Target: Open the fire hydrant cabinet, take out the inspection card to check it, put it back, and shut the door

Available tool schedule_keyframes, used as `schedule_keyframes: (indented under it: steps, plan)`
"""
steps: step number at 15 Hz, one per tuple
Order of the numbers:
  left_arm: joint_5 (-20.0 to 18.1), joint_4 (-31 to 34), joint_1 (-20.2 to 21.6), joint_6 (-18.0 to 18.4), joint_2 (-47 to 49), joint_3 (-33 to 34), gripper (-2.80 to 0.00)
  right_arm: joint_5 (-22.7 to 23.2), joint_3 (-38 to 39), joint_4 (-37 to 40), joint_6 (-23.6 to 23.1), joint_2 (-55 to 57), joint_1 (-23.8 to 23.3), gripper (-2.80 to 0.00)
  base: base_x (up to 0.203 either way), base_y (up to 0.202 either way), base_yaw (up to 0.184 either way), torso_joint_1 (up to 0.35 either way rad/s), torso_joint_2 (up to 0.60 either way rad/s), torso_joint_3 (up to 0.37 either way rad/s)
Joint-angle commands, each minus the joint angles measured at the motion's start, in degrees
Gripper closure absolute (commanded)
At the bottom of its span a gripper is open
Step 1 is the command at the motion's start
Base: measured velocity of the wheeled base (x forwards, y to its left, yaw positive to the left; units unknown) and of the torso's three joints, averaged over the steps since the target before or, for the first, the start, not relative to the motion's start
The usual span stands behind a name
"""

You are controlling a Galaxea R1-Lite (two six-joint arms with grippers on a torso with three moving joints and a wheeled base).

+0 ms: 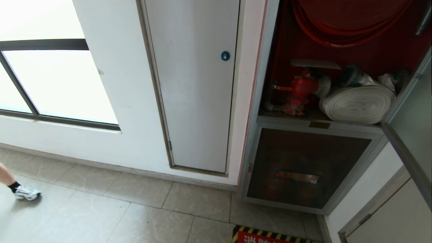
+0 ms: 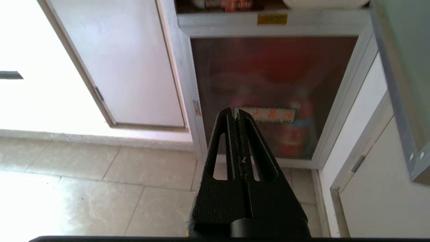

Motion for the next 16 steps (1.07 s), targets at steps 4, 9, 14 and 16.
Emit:
schedule_keyframes:
  steps: [4, 9, 14, 16]
  plan:
    - [0.01, 0.0, 0.03, -0.02, 0.07, 0.0, 0.0, -6.76, -13.1, 0.12, -4.14, 13.41, -0.1, 0.0, 0.0, 0.0, 0.0, 0.0, 0.0, 0.0]
    - [0.01, 0.0, 0.03, -0.02, 0.07, 0.0, 0.0, -19.48, -22.26, -6.21, -8.89, 24.6, -3.07, 0.0, 0.0, 0.0, 0.0, 0.0, 0.0, 0.0]
    - [0.01, 0.0, 0.03, -0.02, 0.07, 0.0, 0.0, -19.54, -27.57, -11.14, -9.32, 27.99, -12.8, 0.0, 0.0, 0.0, 0.0, 0.0, 0.0, 0.0]
    - [0.01, 0.0, 0.03, -0.02, 0.07, 0.0, 0.0, -19.54, -27.64, -11.17, -9.24, 28.51, -16.45, 0.0, 0.0, 0.0, 0.0, 0.0, 0.0, 0.0]
